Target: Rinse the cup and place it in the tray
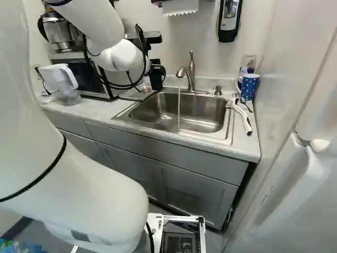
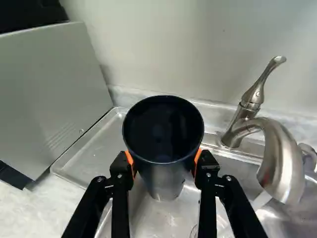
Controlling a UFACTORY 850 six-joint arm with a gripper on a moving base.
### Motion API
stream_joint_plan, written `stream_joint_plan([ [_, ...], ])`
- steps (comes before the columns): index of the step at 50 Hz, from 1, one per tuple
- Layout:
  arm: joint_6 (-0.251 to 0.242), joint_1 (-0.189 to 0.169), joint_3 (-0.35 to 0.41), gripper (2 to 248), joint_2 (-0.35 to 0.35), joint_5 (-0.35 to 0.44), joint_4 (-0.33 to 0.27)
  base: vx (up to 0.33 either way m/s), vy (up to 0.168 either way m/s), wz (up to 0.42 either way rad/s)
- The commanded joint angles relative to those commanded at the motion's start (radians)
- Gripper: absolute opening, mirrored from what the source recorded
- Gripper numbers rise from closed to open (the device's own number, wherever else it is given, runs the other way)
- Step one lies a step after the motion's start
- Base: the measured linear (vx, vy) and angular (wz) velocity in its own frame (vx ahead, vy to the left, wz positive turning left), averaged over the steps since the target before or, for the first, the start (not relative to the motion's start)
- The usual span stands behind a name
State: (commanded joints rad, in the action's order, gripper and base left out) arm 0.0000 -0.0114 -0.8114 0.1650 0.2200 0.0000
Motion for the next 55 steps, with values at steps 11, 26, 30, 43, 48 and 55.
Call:
stream_joint_plan([
  [11,0.000,0.000,-0.008,124,0.012,-0.002,0.000,0.000,0.000,0.000],
  [26,0.068,0.000,-0.008,124,0.012,-0.002,0.000,0.000,0.000,0.000],
  [30,0.107,0.000,-0.008,124,0.012,-0.002,0.000,0.000,0.000,0.000],
  [43,0.243,0.000,-0.008,124,0.012,-0.002,0.000,0.000,0.000,0.000],
  [48,0.295,0.000,-0.008,124,0.012,-0.002,0.000,0.000,0.000,0.000],
  [55,0.369,0.000,-0.008,124,0.012,-0.002,0.000,0.000,0.000,0.000],
])
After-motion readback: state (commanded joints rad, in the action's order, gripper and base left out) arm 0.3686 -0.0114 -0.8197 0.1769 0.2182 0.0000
